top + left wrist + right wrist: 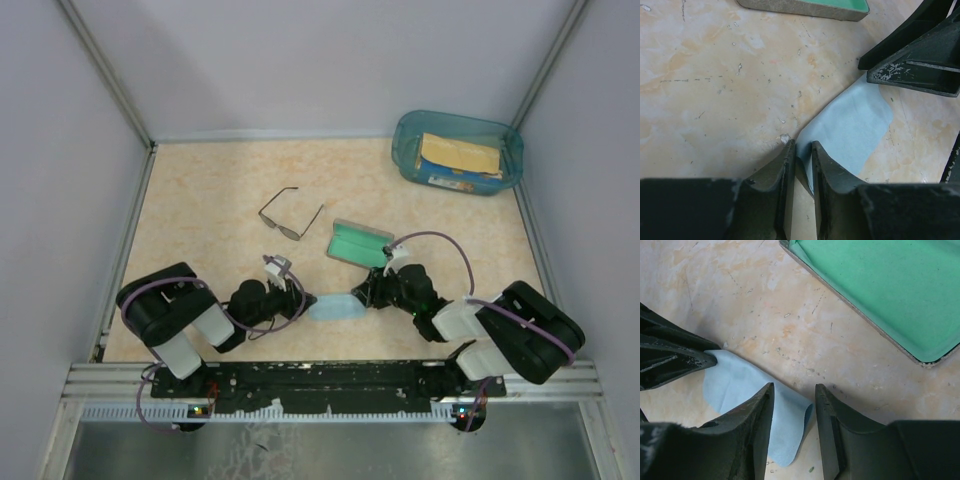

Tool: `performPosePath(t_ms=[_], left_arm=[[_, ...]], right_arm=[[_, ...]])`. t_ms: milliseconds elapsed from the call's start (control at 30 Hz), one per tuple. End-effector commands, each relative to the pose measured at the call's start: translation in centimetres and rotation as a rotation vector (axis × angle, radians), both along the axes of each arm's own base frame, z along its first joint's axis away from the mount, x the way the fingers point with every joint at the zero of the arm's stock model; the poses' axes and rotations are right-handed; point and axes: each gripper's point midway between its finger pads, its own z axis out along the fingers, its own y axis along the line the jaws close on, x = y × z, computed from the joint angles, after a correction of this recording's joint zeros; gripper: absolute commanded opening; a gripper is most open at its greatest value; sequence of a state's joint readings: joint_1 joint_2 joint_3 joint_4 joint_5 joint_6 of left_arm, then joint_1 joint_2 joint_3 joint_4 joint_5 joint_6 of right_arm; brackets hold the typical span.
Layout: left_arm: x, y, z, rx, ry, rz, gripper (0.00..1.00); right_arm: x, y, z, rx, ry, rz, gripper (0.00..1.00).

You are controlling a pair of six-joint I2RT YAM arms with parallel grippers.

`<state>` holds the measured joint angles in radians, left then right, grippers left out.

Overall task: Organize the sunglasses
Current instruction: Fold the glasses cleaning cloth at the center of the board, then pick up the glasses cleaning cloth from the center of the board.

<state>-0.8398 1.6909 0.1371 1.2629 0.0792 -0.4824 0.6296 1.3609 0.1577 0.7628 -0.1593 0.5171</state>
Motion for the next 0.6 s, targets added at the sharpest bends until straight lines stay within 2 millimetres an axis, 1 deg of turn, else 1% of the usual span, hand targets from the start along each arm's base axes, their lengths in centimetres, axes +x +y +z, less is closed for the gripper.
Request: performPosePath(t_ms=[0,167,333,467,567], left_arm=[[0.55,-0.36,0.23,-0.005,-0.003,0.008,0.22],[0.74,-0.43,0.32,-0.004,-0.004,0.013,0.18],[0.81,-0.30,0.32,0.001,-0.004,0.021,0.15],[0.90,-0.27,0.38,0.003,-0.004,0.025,0.11],[0.95,-0.34,0.39,0.004,-0.004,0.025,0.08]], right_arm=[[0.85,0.30,1.35,0.024,-0.041,-0.002,0.37],[0.67,0.28,1.18,0.024,-0.036,0.002,0.30],[0.41,0.06,0.94,0.021,-0.031,0.000,0.26],[0.29,-0.10,0.87,0.020,-0.030,-0.005,0.22],[0.31,-0.14,0.90,0.019,-0.031,-0.008,0.12]])
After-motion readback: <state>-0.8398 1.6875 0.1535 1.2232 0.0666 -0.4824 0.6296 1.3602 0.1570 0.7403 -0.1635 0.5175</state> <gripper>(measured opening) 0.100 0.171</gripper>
